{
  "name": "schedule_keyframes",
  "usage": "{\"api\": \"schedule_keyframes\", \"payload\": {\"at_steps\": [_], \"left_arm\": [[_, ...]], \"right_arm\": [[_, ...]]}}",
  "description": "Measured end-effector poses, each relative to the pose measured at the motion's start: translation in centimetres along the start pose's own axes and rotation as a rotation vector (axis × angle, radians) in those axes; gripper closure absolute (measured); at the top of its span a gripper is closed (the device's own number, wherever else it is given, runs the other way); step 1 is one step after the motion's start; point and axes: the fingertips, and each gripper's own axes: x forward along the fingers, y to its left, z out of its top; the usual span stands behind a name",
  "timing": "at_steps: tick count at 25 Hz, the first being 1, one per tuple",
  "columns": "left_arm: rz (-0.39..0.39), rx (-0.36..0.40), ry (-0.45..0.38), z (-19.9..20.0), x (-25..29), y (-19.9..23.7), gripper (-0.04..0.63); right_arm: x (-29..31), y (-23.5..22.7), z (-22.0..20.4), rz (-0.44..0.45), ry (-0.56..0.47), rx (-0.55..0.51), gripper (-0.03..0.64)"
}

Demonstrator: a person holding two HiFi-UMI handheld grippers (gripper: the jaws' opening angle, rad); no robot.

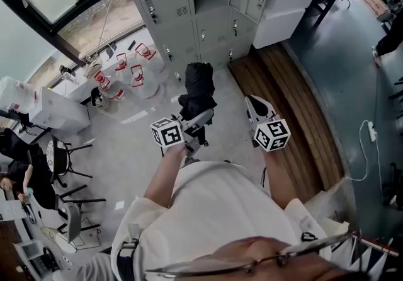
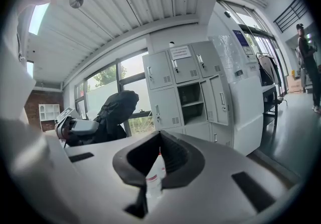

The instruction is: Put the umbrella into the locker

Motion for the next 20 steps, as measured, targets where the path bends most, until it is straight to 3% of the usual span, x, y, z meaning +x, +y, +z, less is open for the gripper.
{"api": "schedule_keyframes", "payload": {"at_steps": [12, 20], "left_arm": [[0.024, -0.031, -0.023, -3.2, 2.8, -0.9, 0.356], [0.023, -0.033, -0.011, -3.1, 4.5, -0.4, 0.356]], "right_arm": [[-3.6, -3.2, -1.6, 0.013, 0.008, 0.038, 0.609], [-3.0, -5.0, -1.3, 0.007, 0.016, 0.041, 0.609]]}}
